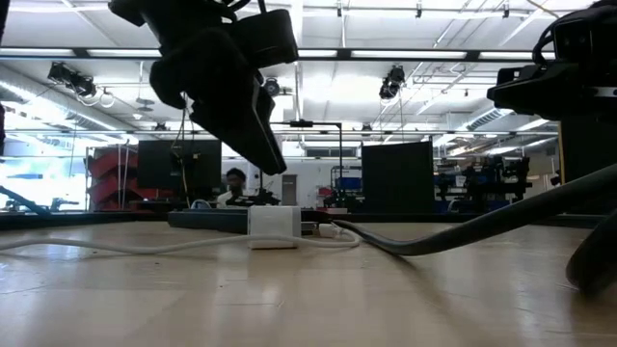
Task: Insert USB
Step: Insert the white USB cable into the white charger adapter
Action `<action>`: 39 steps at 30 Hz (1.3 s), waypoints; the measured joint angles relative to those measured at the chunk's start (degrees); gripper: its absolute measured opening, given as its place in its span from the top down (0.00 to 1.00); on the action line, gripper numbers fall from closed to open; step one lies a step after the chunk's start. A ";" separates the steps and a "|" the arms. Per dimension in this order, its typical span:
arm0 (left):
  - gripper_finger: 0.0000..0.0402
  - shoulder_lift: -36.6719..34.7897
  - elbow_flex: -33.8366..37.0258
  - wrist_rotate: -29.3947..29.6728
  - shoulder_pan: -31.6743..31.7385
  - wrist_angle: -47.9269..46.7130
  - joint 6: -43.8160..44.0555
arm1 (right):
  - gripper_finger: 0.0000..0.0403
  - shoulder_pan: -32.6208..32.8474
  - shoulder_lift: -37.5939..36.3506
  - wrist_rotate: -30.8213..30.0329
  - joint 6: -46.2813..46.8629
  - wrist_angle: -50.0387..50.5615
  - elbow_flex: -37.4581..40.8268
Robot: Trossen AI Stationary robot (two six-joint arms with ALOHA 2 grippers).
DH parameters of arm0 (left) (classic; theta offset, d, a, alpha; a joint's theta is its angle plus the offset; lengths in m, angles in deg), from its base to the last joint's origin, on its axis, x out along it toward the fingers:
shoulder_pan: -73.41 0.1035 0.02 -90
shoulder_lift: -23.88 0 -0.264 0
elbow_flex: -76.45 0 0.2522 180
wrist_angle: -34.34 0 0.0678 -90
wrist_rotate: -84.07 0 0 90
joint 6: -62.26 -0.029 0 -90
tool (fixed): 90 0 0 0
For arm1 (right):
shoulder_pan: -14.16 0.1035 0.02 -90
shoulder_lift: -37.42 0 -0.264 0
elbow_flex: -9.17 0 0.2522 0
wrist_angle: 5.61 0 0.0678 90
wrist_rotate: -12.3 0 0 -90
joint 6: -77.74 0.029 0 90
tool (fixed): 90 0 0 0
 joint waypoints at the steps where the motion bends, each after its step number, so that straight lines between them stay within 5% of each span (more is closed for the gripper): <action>1: 0.44 0.00 0.00 0.07 -0.18 -0.47 0.09 | 0.98 0.02 0.00 0.02 0.02 0.00 -0.02; 21: 0.44 0.00 0.00 0.35 -1.37 -3.06 0.69 | 0.98 0.02 0.00 0.02 0.02 0.02 0.00; 39: 0.44 0.00 -2.09 0.85 2.60 3.49 -17.25 | 0.98 0.02 0.00 0.02 0.01 0.04 -0.02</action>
